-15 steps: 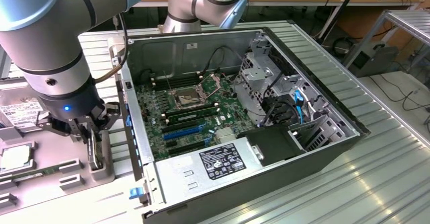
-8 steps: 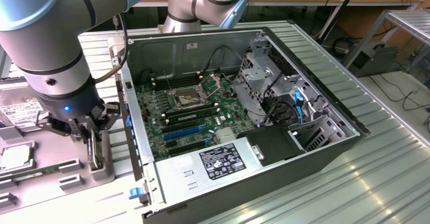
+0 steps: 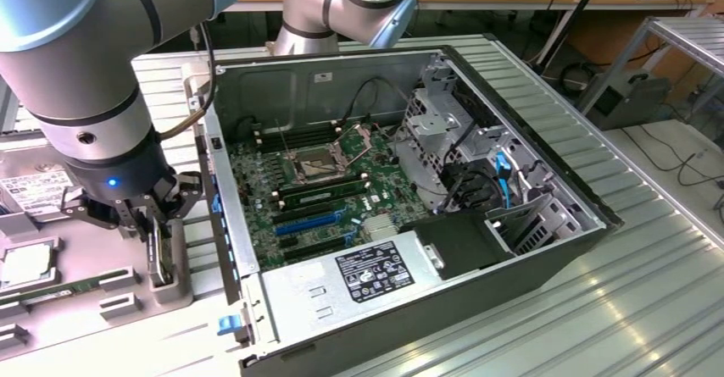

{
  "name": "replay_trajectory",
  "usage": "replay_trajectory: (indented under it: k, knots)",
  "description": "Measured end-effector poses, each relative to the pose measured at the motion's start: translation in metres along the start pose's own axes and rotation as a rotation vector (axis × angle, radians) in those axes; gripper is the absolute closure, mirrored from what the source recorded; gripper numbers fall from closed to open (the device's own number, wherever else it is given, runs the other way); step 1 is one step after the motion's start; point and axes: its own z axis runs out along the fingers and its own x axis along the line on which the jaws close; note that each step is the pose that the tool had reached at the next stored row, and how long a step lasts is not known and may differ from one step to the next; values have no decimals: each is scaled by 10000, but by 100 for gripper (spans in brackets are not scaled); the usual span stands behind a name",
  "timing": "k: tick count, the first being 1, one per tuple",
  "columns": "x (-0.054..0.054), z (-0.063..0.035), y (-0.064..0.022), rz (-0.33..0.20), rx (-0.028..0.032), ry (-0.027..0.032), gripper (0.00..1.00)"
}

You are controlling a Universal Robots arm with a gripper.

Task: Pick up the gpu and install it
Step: 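Pick up the gpu and move the gpu toward the slot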

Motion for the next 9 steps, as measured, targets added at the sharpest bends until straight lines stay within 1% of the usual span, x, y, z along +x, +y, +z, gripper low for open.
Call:
replay_trajectory:
  k: [9]
  knots:
    - [-2,-96,5,0,3,9,73]
